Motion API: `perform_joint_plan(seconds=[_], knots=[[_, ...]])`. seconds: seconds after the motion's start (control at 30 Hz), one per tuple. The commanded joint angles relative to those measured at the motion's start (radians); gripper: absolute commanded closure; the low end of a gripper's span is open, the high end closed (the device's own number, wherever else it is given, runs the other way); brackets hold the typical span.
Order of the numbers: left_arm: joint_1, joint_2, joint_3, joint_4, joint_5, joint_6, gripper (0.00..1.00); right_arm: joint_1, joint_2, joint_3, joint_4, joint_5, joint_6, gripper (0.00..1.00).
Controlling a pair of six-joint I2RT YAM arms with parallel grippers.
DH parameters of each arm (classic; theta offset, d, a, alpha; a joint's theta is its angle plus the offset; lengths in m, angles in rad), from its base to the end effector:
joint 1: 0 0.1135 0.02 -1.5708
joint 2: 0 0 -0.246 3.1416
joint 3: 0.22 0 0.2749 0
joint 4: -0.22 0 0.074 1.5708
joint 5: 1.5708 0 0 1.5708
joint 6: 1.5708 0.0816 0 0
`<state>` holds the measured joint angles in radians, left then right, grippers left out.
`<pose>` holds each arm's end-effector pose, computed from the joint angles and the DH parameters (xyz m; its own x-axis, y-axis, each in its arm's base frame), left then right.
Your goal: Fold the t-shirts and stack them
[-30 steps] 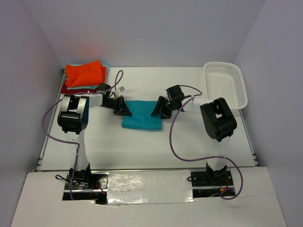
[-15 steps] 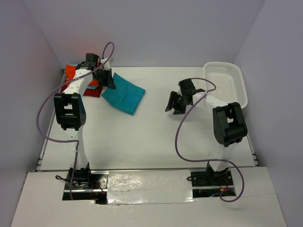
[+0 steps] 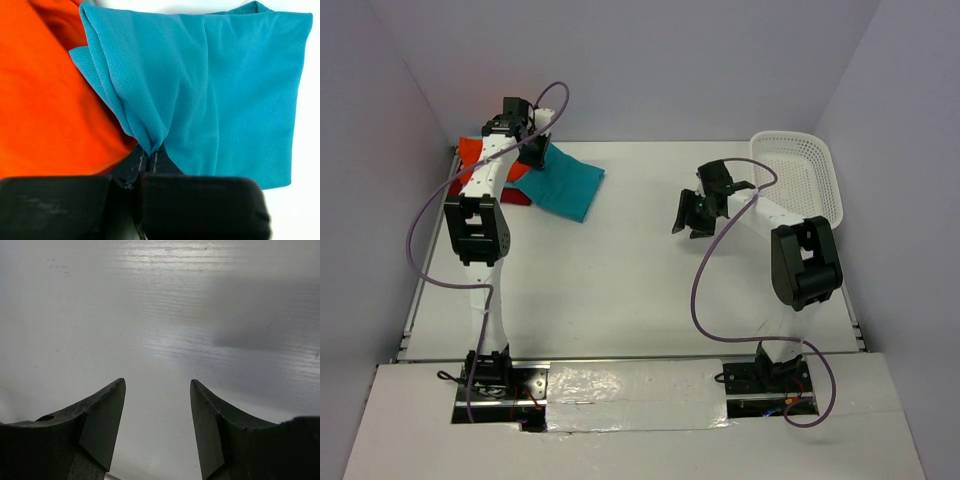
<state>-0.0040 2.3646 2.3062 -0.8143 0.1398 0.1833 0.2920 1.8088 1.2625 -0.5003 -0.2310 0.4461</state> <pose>0.5662 -0.0136 0.2116 -0.7362 0.1834 -0.6515 0.2316 0.9727 0.0122 0.3922 0.1374 0.1316 -0.9162 0.1632 -0.3660 0.0059 0.9188 0.3948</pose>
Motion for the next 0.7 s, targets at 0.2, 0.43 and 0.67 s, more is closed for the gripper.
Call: perform_joint_plan(seconds=[0.2, 0.43, 0.67], knots=[[0.001, -0.085, 0.12, 0.11, -0.033, 0.062, 1.0, -0.002, -0.003, 0.005, -0.046, 0.044, -0.029, 0.38], [0.064, -0.102, 0.193, 0.119, 0.049, -0.007, 1.0, -0.001, 0.003, -0.002, -0.073, 0.071, -0.033, 0.38], [0.176, -0.105, 0.254, 0.153, 0.136, -0.074, 1.0, 0.001, 0.02, 0.005, -0.098, 0.081, -0.038, 0.38]])
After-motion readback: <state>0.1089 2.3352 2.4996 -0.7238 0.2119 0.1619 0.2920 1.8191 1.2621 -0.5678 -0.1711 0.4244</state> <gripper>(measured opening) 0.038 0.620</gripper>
